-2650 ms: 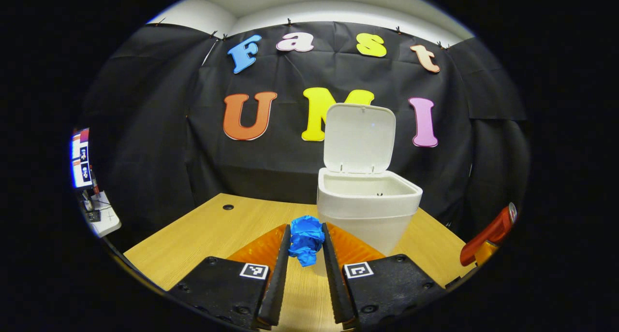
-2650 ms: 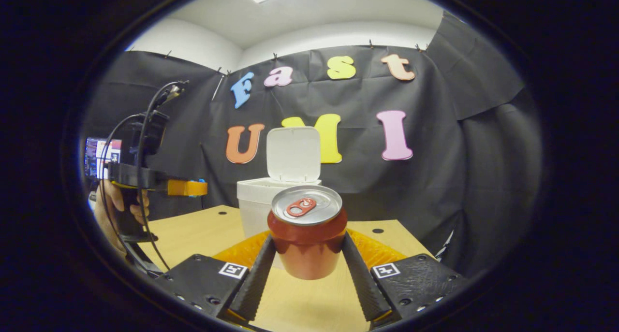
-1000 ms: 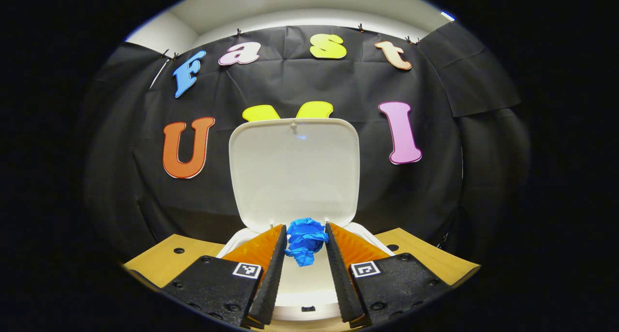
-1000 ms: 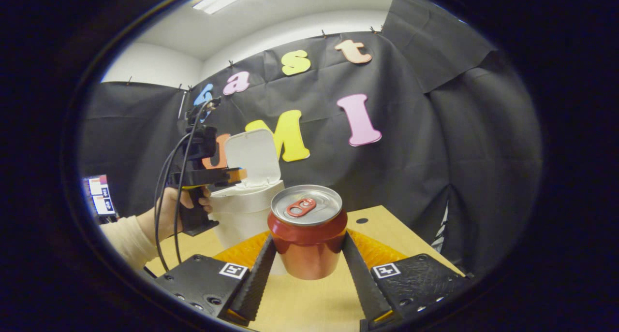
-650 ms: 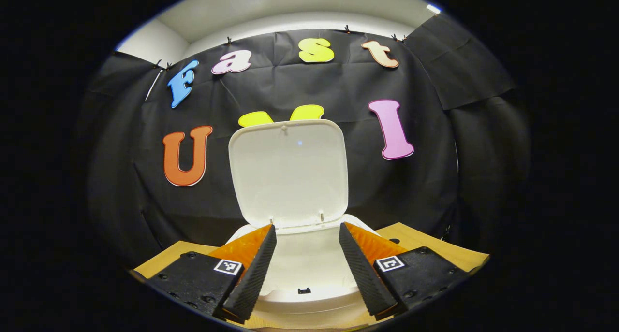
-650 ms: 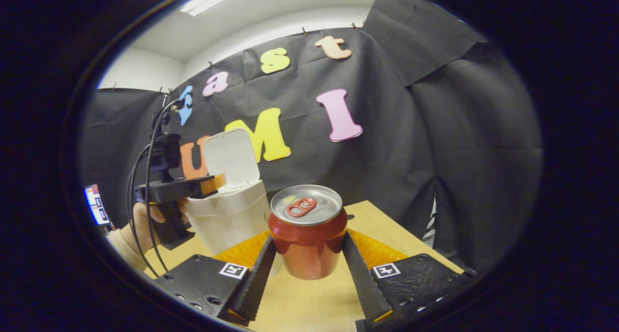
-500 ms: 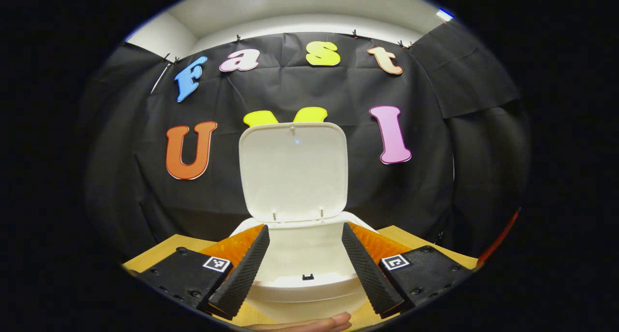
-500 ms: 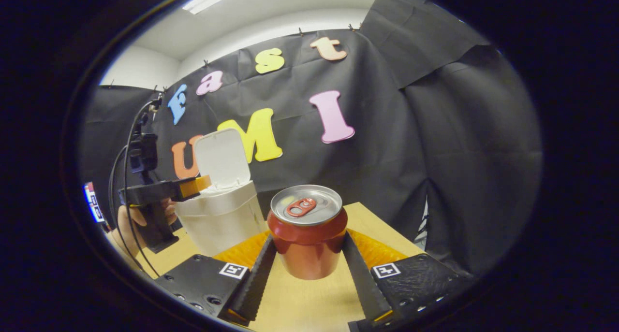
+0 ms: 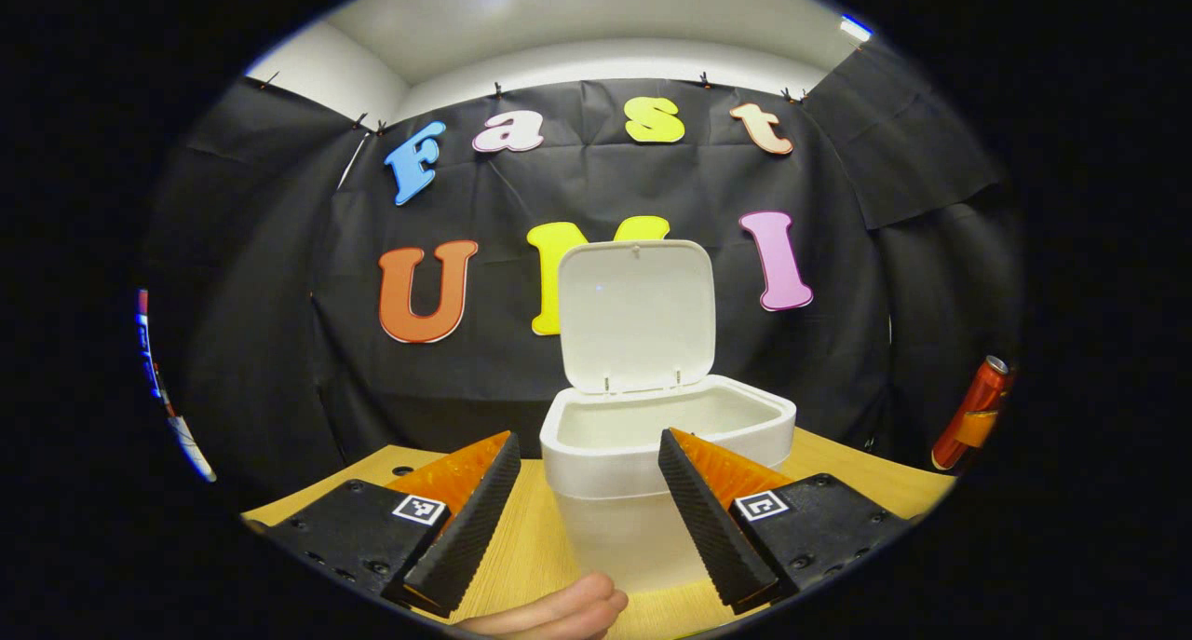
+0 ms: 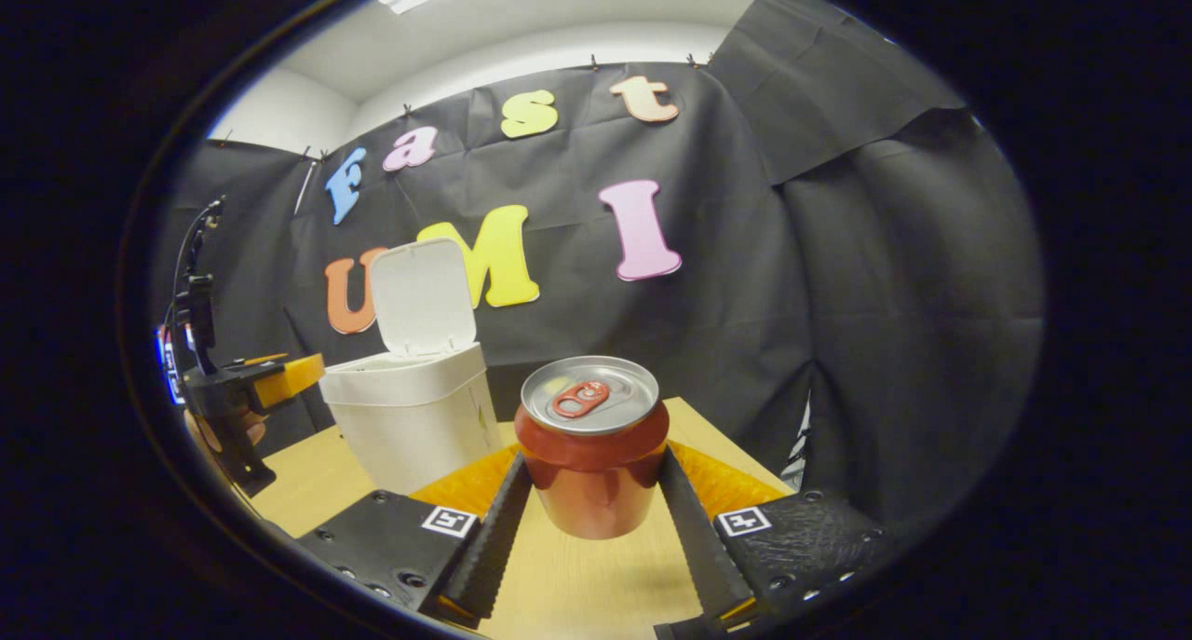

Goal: Press the lid of the desktop garbage bin to open it, pick up the crumpled paper on the desktop and throw it into the bin, then pick up the pop can on the desktop and drop it into the bin, and finally close the garbage bin lid.

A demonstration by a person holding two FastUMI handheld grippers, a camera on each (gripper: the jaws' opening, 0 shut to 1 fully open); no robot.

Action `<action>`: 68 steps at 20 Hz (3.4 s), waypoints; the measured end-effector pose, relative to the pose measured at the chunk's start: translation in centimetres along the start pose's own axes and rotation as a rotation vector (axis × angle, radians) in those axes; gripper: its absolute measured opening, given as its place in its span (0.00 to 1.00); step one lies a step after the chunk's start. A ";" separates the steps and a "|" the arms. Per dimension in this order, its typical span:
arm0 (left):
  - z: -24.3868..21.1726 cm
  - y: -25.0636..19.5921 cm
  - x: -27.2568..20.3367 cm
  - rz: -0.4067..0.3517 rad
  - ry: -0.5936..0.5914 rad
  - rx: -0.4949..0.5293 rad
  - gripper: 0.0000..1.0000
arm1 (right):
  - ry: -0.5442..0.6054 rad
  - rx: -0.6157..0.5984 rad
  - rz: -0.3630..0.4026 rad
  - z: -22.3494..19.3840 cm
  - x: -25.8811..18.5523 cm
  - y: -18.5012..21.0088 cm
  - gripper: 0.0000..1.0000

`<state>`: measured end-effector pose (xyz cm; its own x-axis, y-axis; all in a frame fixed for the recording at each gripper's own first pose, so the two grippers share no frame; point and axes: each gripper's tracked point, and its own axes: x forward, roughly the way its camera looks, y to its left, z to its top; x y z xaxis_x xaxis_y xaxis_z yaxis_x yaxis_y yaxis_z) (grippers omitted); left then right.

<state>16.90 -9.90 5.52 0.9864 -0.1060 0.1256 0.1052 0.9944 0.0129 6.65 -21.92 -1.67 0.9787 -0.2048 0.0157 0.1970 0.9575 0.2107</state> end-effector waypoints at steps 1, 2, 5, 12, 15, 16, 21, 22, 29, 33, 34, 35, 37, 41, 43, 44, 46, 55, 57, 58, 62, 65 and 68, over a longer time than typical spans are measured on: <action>-0.3 0.4 -0.8 0.002 -0.002 -0.009 0.96 | -0.003 -0.010 0.003 0.0 -0.1 0.3 0.78; -0.3 0.9 -1.5 0.013 -0.012 -0.001 0.96 | -0.005 -0.023 0.003 0.0 -0.1 0.5 0.78; -0.9 2.2 -3.3 0.043 -0.035 0.035 0.96 | -0.017 -0.062 -0.007 0.3 -0.5 1.0 0.78; -3.4 3.1 -6.7 0.065 -0.021 0.060 0.97 | -0.019 -0.122 0.008 0.6 -1.6 3.4 0.78; -3.9 3.5 -8.1 0.072 -0.034 0.066 0.97 | -0.006 -0.160 0.011 0.0 -2.0 4.7 0.78; -4.1 3.6 -8.6 0.072 -0.032 0.056 0.97 | 0.001 -0.170 0.019 -0.2 -2.1 5.3 0.79; -3.9 5.0 -10.8 0.086 -0.061 0.045 0.97 | 0.016 -0.269 0.017 0.1 -2.4 7.6 0.78; -3.8 5.3 -11.1 0.085 -0.066 0.037 0.97 | 0.013 -0.280 0.026 0.5 -2.4 8.6 0.78; -3.4 8.4 -11.8 0.127 -0.078 0.012 0.97 | -0.005 -0.297 0.086 4.0 -2.8 15.9 0.78; -3.6 9.8 -11.8 0.146 -0.065 0.012 0.97 | -0.016 -0.340 0.071 6.0 -2.2 18.8 0.79; -3.8 10.0 -11.7 0.145 -0.064 0.008 0.97 | -0.023 -0.349 0.071 6.7 -2.0 19.5 0.78; -4.0 10.0 -11.6 0.144 -0.057 0.005 0.97 | -0.032 -0.360 0.078 7.4 -1.9 20.3 0.78; -4.5 10.5 -11.5 0.153 -0.039 0.001 0.97 | -0.040 -0.365 0.096 8.7 -1.3 21.8 0.79; -5.1 10.8 -11.1 0.156 -0.020 0.016 0.97 | -0.032 -0.353 0.178 10.9 0.0 25.4 0.79; -5.4 11.1 -11.0 0.155 -0.013 0.001 0.97 | -0.015 -0.355 0.195 11.6 0.9 26.6 0.78; -5.5 11.1 -10.9 0.148 -0.008 -0.012 0.97 | -0.007 -0.355 0.204 11.8 1.5 27.2 0.76; -5.7 11.2 -10.8 0.145 -0.001 -0.026 0.97 | 0.017 -0.361 0.218 12.2 2.9 28.5 0.76; -6.2 11.3 -10.5 0.115 0.011 -0.057 0.97 | 0.147 -0.258 0.209 12.3 12.6 31.2 0.73; -6.5 11.1 -10.4 0.115 0.009 -0.060 0.97 | 0.190 -0.238 0.193 11.2 14.4 31.0 0.73; -6.4 11.0 -10.5 0.114 0.008 -0.060 0.97 | 0.210 -0.225 0.192 10.7 15.1 31.0 0.73; -6.5 11.1 -10.2 0.110 0.010 -0.060 0.97 | 0.242 -0.205 0.148 10.0 17.1 30.0 0.73; -6.9 11.1 -10.1 0.104 0.027 -0.059 0.97 | 0.251 -0.214 0.117 10.0 18.1 29.4 0.73; -7.2 11.1 -9.9 0.105 0.035 -0.059 0.98 | 0.246 -0.211 0.114 10.1 18.2 29.6 0.74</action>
<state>9.19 2.21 -2.76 0.9961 -0.0024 0.0883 0.0075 0.9984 -0.0568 29.67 0.67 14.77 0.9747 -0.0638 -0.2143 0.0684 0.9976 0.0142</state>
